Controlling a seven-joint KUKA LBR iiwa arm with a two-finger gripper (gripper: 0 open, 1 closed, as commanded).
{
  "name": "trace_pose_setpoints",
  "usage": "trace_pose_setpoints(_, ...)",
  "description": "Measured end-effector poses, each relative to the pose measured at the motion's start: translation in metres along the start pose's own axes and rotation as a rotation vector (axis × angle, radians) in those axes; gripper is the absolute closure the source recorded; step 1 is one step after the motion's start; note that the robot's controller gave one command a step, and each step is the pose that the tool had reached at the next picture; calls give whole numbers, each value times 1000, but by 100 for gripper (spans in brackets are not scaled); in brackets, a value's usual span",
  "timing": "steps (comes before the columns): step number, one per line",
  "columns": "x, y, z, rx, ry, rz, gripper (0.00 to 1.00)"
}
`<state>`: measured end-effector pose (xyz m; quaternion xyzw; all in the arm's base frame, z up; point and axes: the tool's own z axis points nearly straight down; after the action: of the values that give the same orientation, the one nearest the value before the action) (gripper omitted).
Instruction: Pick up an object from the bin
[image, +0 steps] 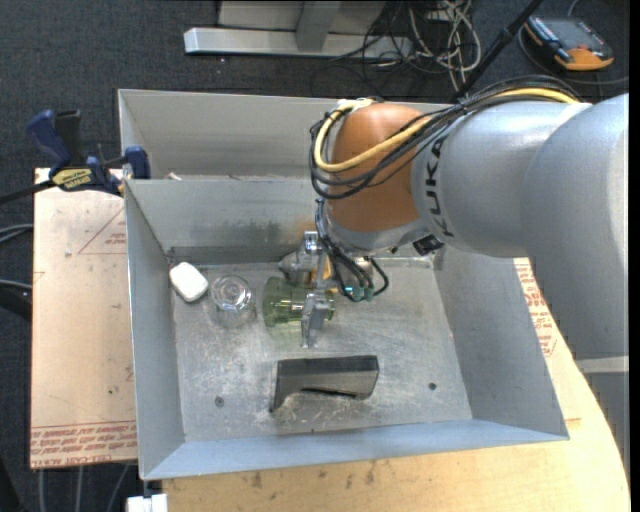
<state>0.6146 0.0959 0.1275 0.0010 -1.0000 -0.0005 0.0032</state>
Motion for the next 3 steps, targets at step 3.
trace_pose_setpoints(3, 6, -26, 5, -1, -7, 365, 0)
